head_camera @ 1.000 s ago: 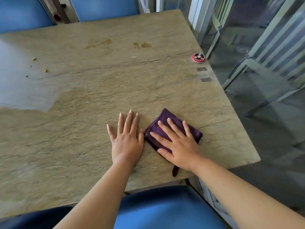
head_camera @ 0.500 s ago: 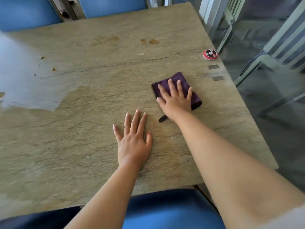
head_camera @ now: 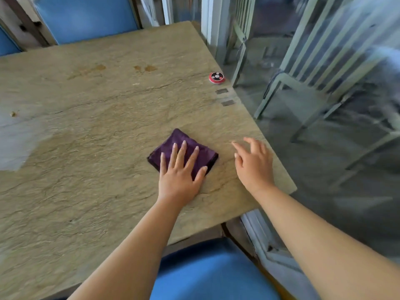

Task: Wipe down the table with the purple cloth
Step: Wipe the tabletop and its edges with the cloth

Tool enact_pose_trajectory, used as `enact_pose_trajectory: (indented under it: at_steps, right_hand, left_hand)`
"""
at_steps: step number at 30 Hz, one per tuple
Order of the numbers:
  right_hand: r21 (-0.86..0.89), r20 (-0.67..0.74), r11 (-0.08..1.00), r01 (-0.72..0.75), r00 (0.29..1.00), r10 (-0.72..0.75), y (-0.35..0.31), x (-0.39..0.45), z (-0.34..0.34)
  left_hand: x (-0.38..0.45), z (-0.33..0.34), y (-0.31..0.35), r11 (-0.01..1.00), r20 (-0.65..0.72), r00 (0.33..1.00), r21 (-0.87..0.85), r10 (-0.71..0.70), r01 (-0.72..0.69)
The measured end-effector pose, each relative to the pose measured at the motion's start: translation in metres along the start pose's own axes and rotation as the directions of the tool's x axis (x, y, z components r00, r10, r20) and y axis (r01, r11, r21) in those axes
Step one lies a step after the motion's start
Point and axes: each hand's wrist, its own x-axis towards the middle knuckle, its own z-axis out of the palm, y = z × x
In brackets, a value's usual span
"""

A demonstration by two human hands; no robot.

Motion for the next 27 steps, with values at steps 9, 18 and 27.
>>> enact_pose_trajectory:
  at_steps: [9, 18, 27]
  right_hand:
    - [-0.068, 0.014, 0.992, -0.11, 0.994, 0.112, 0.025, -0.01, 0.01]
    - [0.158, -0.097, 0.968, -0.193, 0.973, 0.21, 0.033, -0.005, 0.016]
    - [0.463, -0.005, 0.801, -0.38, 0.902, 0.431, 0.059, -0.013, -0.016]
  left_hand:
    - [0.117, 0.007, 0.034, 0.99, 0.073, 0.995, 0.122, -0.073, 0.064]
    - [0.031, 0.014, 0.039, 0.887, 0.201, 0.881, 0.091, 0.429, -0.453]
    - [0.104, 0.017, 0.078, 0.984, 0.205, 0.968, 0.074, 0.142, -0.16]
